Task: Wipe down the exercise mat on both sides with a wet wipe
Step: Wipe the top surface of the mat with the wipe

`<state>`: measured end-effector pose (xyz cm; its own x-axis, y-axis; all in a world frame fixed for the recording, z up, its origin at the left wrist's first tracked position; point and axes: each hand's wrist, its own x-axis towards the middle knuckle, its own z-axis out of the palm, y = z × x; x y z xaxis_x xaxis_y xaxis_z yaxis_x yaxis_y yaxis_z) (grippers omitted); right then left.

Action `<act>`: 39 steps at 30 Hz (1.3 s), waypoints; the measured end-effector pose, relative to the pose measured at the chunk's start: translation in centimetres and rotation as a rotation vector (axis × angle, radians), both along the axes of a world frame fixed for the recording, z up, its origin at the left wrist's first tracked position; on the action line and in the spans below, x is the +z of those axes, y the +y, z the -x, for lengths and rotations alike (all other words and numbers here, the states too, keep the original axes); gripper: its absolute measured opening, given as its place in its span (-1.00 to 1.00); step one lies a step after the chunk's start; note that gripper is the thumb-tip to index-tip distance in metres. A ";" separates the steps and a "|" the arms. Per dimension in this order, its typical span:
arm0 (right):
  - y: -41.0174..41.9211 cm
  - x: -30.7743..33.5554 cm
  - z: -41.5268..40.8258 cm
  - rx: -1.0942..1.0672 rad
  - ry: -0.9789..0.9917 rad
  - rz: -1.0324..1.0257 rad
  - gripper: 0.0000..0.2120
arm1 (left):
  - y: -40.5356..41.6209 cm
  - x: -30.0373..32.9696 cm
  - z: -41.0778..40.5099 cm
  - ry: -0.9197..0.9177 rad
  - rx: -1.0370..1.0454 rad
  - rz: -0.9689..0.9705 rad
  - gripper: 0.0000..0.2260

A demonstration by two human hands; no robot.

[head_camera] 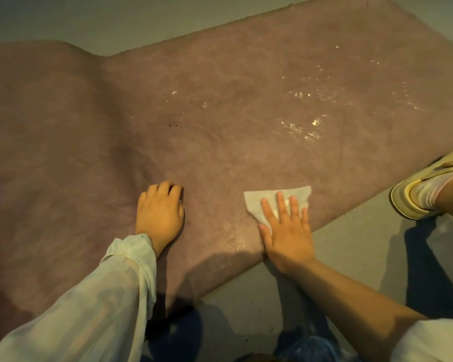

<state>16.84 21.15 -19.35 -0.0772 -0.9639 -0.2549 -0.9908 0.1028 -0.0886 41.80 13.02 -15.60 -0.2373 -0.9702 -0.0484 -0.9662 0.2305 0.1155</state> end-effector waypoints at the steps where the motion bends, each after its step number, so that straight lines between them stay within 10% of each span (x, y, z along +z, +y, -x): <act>1: -0.4 0.1 0.7 -0.073 0.019 -0.005 -0.46 | 0.0 -0.1 0.0 0.005 0.004 0.002 -0.74; 6: -1.2 1.0 1.3 -0.297 0.045 -0.116 -0.45 | -0.1 -0.3 -0.1 0.021 0.021 0.017 -0.73; 17: 6.9 2.6 -10.9 0.521 -0.062 -0.071 -0.46 | 0.1 -0.2 0.0 0.031 0.037 0.007 -0.69; 31: -2.2 2.4 -0.9 -0.170 0.037 -0.054 -0.44 | 0.2 -0.5 0.0 0.081 0.031 0.044 -0.72; 39: -4.8 5.1 2.1 -0.317 -0.310 0.461 -0.54 | 0.2 -0.8 -0.1 0.078 0.028 0.066 -0.71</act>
<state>14.77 16.34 -14.24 -0.3654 -0.9225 0.1240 -0.8399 0.2694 -0.4711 41.92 13.18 -16.43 -0.2108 -0.9770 0.0332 -0.9611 0.2133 0.1756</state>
